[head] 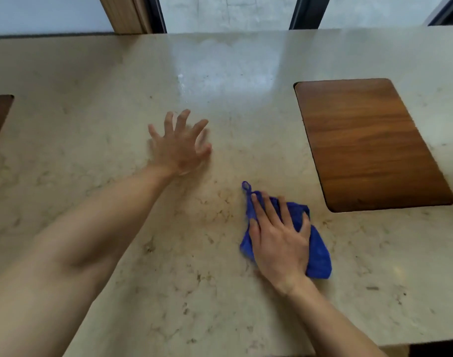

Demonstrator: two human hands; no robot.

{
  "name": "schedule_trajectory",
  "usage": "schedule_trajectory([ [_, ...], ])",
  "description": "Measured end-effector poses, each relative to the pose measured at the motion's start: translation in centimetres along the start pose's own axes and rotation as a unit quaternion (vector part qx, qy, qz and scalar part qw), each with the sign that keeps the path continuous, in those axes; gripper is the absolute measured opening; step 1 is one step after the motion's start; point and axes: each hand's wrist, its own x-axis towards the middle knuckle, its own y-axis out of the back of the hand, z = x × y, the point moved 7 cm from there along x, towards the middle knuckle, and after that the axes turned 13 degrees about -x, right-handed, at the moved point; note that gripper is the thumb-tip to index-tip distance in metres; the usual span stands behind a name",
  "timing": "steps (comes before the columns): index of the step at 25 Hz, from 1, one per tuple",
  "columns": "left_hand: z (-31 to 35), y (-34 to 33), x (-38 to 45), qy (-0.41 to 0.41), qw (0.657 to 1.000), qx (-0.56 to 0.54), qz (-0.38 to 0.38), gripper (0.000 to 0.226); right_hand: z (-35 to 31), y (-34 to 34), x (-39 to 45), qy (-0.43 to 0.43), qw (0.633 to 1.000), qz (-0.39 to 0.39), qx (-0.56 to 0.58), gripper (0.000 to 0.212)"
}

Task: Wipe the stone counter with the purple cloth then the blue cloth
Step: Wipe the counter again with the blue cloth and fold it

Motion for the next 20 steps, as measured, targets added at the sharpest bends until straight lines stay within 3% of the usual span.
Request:
schedule_trajectory([
  [4, -2.9, -1.0, 1.3, 0.016, 0.999, -0.026, -0.042, 0.072, 0.5, 1.2, 14.3, -0.017, 0.999, 0.022, -0.023, 0.053],
  [7, -2.8, -1.2, 1.0, 0.022, 0.998, -0.028, -0.049, 0.074, 1.1, 1.9, 23.8, -0.042, 0.999, -0.004, -0.006, 0.053],
  [15, -2.5, -1.3, 1.2, -0.025, 1.0, -0.018, -0.007, 0.071, 2.2, 4.3, 49.6, -0.101, 0.995, 0.002, 0.024, 0.053],
  [18, -2.2, -1.1, 1.2, -0.036, 0.999, -0.028, 0.021, 0.073, -1.6, 5.7, 55.0, -0.088, 0.996, 0.005, 0.03, 0.052],
  [20, -2.3, -1.1, 1.1, -0.036, 0.999, -0.025, 0.023, 0.074, -6.6, 6.1, 56.8, -0.022, 0.999, 0.009, 0.038, 0.051],
])
